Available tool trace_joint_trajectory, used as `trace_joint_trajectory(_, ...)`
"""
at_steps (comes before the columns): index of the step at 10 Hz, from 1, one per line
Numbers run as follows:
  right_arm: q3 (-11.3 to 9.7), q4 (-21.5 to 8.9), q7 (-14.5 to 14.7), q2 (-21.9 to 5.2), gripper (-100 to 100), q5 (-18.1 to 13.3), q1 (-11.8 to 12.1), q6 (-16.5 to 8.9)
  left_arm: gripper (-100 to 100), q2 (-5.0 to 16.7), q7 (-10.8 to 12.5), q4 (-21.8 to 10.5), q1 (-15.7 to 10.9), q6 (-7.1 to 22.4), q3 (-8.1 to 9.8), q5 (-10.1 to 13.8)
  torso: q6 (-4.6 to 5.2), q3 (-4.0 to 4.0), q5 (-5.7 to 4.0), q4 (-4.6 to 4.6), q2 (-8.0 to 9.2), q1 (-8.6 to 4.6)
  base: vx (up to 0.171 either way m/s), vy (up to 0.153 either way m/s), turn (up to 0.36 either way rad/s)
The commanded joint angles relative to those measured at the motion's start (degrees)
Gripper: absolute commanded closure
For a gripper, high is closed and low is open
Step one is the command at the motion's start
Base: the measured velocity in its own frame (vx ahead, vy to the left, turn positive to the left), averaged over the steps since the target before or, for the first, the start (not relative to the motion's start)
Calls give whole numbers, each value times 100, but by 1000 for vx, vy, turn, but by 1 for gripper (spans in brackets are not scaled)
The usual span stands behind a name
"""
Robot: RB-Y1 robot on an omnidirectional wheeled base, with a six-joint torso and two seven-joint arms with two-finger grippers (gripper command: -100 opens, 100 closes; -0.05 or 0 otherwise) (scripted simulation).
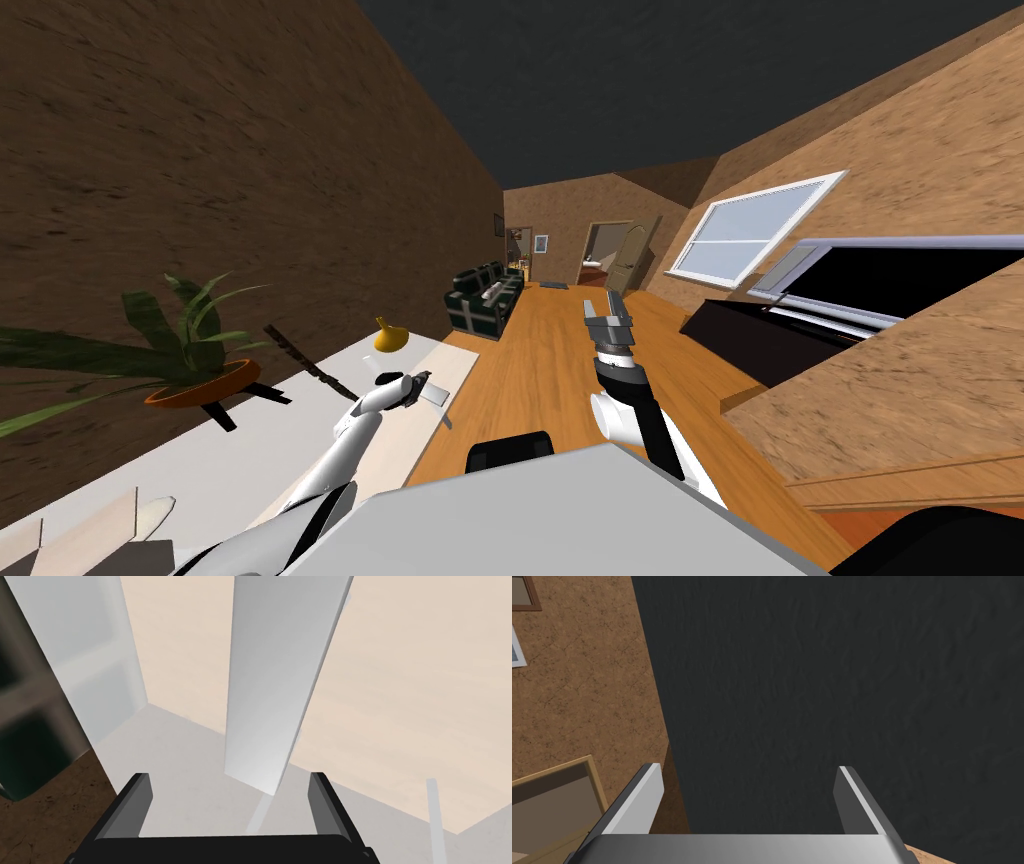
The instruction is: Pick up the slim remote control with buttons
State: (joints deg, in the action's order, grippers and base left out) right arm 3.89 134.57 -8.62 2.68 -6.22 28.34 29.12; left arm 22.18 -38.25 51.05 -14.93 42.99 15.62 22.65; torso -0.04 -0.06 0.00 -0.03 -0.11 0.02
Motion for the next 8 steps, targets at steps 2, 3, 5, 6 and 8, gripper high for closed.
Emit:
trace_joint_trajectory(2, 0, 0, 0, 0, 0, 0, 0, 0, -100, 62, -269, -375, -241, 433, -29, -32, -2, 1, 0, 0, 2, 1, 27, 14, -50)
trace_joint_trajectory(3, 0, 0, 0, 0, 0, 0, 0, 0, -100, 62, -269, -454, -241, 487, -29, -32, 0, 0, 0, 0, 0, 1, 28, 13, -35)
trace_joint_trajectory(5, 0, 0, 0, 0, 0, 0, 0, 0, -100, 98, -435, -706, -383, 735, -49, -47, -1, 0, 0, 0, 1, -1, 28, 9, -41)
trace_joint_trajectory(6, 0, 0, 0, 0, 0, 0, 0, 0, -100, 134, -592, -934, -516, 963, -69, -62, -2, 1, 0, 0, 2, -1, 35, 13, -72)
trace_joint_trajectory(8, 0, 0, 0, 0, 0, 0, 0, 0, -100, 169, -738, -1155, -640, 1185, -87, -75, -1, -2, 0, -1, -3, 3, 38, 19, -58)
